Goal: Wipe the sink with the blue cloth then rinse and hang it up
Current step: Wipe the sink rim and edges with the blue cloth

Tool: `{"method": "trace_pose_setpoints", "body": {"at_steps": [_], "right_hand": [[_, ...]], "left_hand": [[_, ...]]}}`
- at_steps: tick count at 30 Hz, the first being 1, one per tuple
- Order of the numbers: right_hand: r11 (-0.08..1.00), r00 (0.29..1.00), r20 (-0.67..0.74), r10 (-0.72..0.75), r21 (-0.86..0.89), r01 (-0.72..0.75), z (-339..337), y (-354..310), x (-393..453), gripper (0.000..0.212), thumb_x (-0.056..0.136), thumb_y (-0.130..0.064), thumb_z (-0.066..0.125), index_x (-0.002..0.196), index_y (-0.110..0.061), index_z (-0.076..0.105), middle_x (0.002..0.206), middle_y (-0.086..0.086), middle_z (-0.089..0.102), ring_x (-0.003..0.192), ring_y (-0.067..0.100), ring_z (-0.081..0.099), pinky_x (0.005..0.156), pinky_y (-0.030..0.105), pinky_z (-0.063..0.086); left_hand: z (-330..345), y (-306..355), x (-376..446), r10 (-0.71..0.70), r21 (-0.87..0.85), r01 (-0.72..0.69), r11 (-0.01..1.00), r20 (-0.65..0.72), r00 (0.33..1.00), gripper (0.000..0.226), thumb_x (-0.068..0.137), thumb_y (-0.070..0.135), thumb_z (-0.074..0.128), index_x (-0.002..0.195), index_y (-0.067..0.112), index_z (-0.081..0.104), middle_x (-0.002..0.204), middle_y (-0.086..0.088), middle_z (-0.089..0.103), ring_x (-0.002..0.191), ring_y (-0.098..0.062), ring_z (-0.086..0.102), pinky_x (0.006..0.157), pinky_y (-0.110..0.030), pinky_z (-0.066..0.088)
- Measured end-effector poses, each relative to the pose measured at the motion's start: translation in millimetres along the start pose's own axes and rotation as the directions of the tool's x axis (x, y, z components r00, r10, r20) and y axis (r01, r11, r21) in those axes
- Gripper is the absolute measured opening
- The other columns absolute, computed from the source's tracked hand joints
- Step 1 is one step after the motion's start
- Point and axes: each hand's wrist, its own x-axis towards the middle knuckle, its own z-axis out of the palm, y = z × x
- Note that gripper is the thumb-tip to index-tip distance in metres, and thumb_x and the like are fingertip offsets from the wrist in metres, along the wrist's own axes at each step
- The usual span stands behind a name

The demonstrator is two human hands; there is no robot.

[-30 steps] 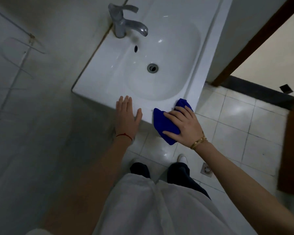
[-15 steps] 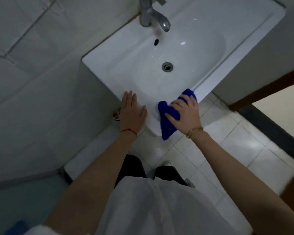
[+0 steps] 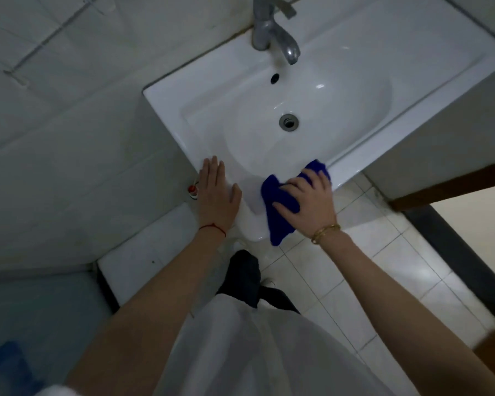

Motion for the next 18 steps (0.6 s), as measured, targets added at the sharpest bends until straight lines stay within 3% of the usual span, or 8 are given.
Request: {"method": "trace_pose_setpoints", "body": {"at_steps": [4,8,14,18], "right_hand": [[0.977,0.976,0.071,-0.206,0.064,0.201,10.1,-17.7,2.5,0.039,0.088,-0.055,0.051,0.108,-0.028,0.070,0.110,-0.009,0.066,0.119,0.024,0.051,0.112,0.044,0.025],[0.942,0.943,0.057,-0.327,0.104,0.320,0.2,19.9,13.1,0.041,0.088,-0.057,0.049,0.109,-0.028,0.069,0.110,-0.008,0.066,0.116,0.024,0.052,0.108,0.041,0.028],[0.990,0.990,0.006,-0.138,-0.007,0.138,-23.6,104.4,29.6,0.052,0.087,-0.062,0.043,0.114,-0.025,0.066,0.118,-0.002,0.065,0.123,0.029,0.046,0.110,0.048,0.027],[0.997,0.998,-0.016,-0.061,-0.057,0.060,-29.6,112.7,39.5,0.054,0.085,-0.065,0.042,0.106,-0.023,0.069,0.113,-0.001,0.066,0.119,0.031,0.048,0.109,0.048,0.028]], "left_hand": [[4.1,-0.1,2.2,-0.010,0.039,0.010,0.999,0.003,1.000,0.061,0.102,0.030,0.040,0.152,0.001,0.022,0.163,-0.012,0.012,0.152,-0.025,0.005,0.124,-0.036,0.004],[3.1,0.9,1.9,0.000,0.031,0.000,1.000,-0.007,1.000,0.061,0.102,0.030,0.042,0.151,0.000,0.024,0.162,-0.014,0.016,0.151,-0.027,0.008,0.124,-0.040,0.008],[5.3,9.5,2.7,-0.053,-0.069,0.048,0.996,-0.068,0.996,0.056,0.098,0.021,0.051,0.146,-0.005,0.035,0.157,-0.018,0.028,0.149,-0.031,0.018,0.121,-0.048,0.017],[12.2,24.0,3.3,-0.138,-0.109,0.126,0.986,-0.115,0.984,0.056,0.098,0.022,0.053,0.144,-0.006,0.038,0.156,-0.019,0.031,0.148,-0.032,0.020,0.121,-0.049,0.017]]}}
